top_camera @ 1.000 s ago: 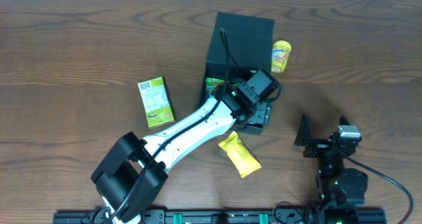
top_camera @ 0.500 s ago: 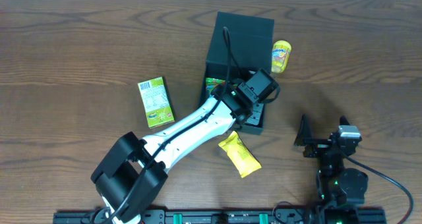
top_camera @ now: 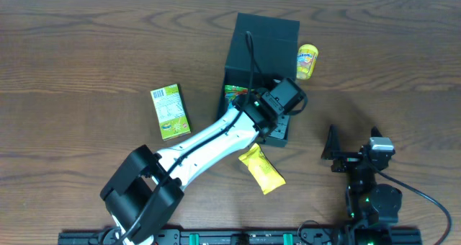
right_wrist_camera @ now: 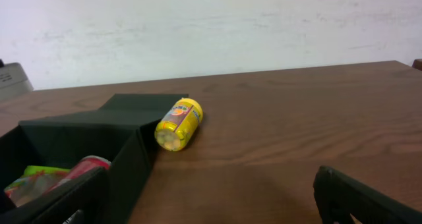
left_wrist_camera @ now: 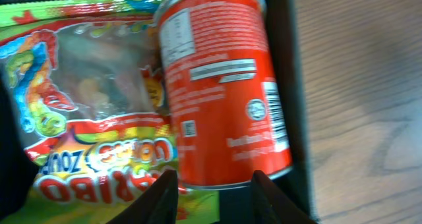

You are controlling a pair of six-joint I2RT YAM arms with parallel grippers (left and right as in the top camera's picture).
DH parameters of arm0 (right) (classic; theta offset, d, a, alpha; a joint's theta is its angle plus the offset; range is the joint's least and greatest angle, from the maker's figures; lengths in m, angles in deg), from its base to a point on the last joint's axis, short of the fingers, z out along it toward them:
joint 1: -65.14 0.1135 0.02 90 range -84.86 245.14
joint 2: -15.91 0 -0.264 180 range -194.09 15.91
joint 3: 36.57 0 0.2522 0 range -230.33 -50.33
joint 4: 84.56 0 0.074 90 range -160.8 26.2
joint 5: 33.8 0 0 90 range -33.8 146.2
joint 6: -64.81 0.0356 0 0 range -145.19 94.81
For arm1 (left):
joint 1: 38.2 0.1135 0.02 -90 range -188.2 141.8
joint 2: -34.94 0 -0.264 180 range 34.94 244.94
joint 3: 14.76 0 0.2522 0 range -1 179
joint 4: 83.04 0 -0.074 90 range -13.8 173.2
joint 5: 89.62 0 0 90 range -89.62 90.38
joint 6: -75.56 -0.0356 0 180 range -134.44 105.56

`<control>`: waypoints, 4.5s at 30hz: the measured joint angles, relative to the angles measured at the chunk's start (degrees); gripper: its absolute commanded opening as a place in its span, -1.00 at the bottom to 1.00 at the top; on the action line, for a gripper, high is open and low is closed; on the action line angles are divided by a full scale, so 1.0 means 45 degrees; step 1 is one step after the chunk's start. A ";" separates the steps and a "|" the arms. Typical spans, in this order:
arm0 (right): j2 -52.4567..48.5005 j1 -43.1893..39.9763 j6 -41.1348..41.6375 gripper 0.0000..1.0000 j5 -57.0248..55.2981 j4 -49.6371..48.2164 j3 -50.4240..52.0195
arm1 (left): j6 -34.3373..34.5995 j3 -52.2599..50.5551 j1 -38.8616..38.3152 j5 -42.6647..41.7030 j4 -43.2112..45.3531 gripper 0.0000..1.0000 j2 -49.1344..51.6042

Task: Pack container
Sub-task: 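Lift the red can and lower it into the black box, then open the left gripper and withdraw from the box, then grasp the yellow-green snack box with the left gripper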

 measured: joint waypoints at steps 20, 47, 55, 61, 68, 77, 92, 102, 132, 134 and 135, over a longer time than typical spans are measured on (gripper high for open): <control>0.0000 0.0000 0.0000 0.99 0.0000 0.0000 0.0000 | -0.0209 0.0000 -0.0423 0.0563 0.0393 -0.88 0.0515; 0.0000 0.0000 0.0000 0.99 0.0000 -0.0005 0.0000 | -0.0520 0.0024 -0.0291 0.3633 -0.3468 0.34 -0.2647; 0.0000 0.0000 0.0000 0.98 0.0000 0.0000 0.0000 | 0.0777 0.0024 0.2885 0.4386 -0.6173 0.82 -0.3560; 0.0000 0.0000 0.0000 0.98 0.0000 0.0000 0.0000 | 0.0359 0.0024 0.5532 0.3497 -0.5921 0.91 -0.3541; 0.0000 0.0000 0.0000 0.98 0.0005 0.0000 0.0000 | -0.0593 -0.0777 0.7218 0.1394 -0.4745 0.91 -0.3541; 0.0000 0.0000 0.0000 0.99 0.0000 0.0000 0.0000 | -0.1166 -0.4274 0.7936 -0.0481 -0.2565 0.91 -0.3541; 0.0000 0.0000 0.0000 0.99 0.0005 0.0000 0.0000 | -0.1258 -0.5523 0.7936 -0.1355 -0.1559 0.91 -0.3541; 0.0000 0.0000 0.0000 0.99 0.0000 0.0000 0.0000 | -0.1258 -0.5673 0.7936 -0.1797 -0.1273 0.91 -0.3541; 0.0000 0.0000 0.0000 0.98 0.0000 0.0000 0.0000 | -0.1025 -0.6708 0.7936 0.0121 0.1846 0.91 -0.3541; 0.0000 0.0000 0.0000 0.98 0.0000 0.0000 0.0000 | -0.1282 -0.6708 0.7936 0.0189 0.2375 0.90 -0.3517; 0.0000 0.0000 0.0000 0.98 0.0000 0.0000 0.0000 | -0.1389 -0.6708 0.7936 0.0194 0.2545 0.90 -0.3478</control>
